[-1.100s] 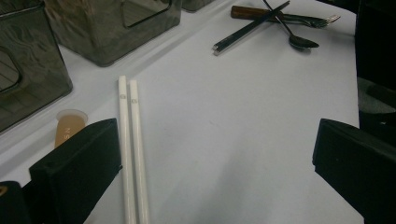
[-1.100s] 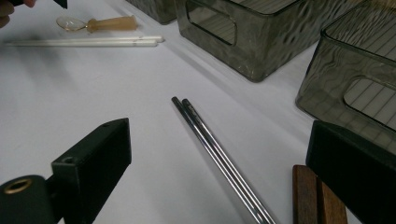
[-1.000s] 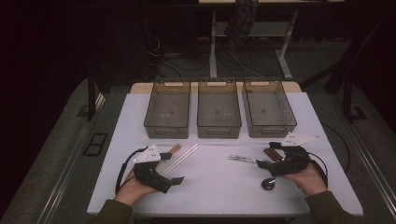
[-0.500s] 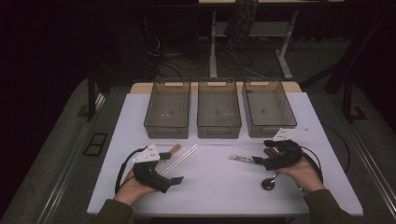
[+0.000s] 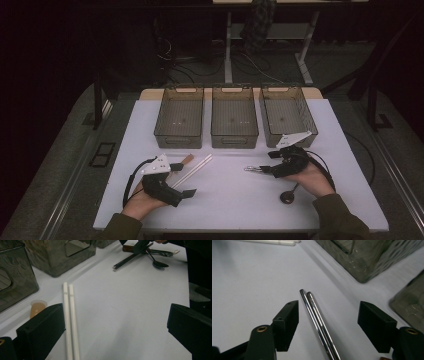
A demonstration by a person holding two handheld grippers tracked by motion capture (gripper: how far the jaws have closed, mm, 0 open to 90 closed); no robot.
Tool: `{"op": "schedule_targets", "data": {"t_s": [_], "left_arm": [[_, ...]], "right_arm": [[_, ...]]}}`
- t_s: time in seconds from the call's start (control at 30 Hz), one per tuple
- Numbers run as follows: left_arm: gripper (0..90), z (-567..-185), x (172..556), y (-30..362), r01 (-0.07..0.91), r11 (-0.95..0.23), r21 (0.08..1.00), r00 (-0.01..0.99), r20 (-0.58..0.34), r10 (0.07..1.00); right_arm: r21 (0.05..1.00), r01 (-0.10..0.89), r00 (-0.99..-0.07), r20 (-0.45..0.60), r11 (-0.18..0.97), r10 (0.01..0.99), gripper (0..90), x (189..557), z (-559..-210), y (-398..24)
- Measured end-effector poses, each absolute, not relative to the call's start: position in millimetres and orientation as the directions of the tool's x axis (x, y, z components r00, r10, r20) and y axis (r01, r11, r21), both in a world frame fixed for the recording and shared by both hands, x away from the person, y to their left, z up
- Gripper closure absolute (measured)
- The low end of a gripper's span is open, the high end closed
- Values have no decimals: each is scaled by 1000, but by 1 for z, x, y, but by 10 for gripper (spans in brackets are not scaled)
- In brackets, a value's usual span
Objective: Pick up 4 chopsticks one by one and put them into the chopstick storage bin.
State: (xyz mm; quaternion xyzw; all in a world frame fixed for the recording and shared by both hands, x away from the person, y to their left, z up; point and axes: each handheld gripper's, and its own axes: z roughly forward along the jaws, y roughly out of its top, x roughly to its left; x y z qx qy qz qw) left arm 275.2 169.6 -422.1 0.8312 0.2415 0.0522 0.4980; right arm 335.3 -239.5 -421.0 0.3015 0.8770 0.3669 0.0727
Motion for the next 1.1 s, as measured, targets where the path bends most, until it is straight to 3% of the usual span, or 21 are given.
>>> {"op": "schedule_targets", "data": {"t_s": [0.2, 0.63, 1.1], "left_arm": [[2, -423, 276, 168, 349, -392, 851, 880, -153, 450], [3, -423, 275, 167, 344, -402, 849, 885, -150, 441], [4, -423, 275, 167, 343, -403, 848, 885, -149, 441]], "right_arm": [[671, 469, -818, 86, 574, 569, 389, 334, -425, -238], [629, 457, -839, 70, 629, 540, 581, 333, -432, -238], [577, 438, -854, 26, 690, 520, 638, 333, -439, -236]]}}
